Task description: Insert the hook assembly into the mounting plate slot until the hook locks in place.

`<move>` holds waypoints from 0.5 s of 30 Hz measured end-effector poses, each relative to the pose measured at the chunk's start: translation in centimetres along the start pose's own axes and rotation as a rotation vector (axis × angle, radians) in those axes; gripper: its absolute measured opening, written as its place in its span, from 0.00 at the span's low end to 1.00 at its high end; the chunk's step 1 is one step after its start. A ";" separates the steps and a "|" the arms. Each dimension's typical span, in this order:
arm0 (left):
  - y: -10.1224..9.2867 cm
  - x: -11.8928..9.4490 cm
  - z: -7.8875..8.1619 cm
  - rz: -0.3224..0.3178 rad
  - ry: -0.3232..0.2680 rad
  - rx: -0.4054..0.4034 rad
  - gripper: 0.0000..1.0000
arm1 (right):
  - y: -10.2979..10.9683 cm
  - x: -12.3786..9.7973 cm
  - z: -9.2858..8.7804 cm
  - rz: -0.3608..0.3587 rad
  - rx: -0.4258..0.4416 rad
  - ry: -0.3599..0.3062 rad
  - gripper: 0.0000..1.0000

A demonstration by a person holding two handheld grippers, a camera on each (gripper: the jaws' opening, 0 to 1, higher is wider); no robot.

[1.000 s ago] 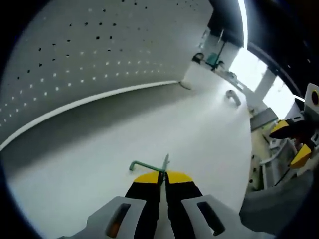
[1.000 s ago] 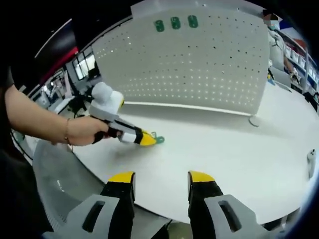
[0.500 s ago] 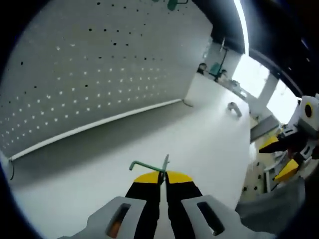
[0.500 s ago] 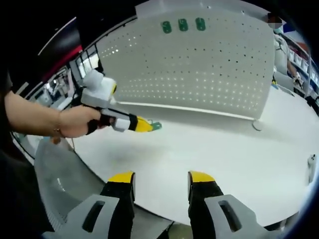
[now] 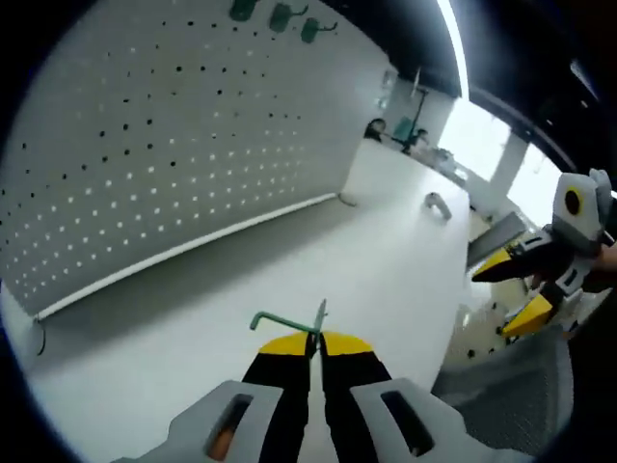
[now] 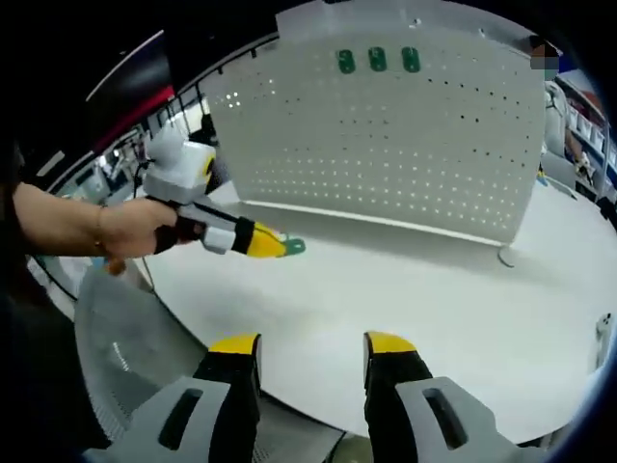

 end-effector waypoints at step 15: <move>-2.6 -4.5 -2.0 -0.061 0.027 0.020 0.03 | 3.1 1.0 1.0 0.090 -0.008 -0.022 0.42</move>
Point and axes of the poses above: the point that each gripper's makers call its tool centre point, and the gripper's own axes: x roughly forward along the fingers, y roughly to its left, z roughly out of its top, the point moved 10 cm from there along -x, roughly backward along the fingers, and after that the axes turned 6 degrees about y, right-handed, at the moved point
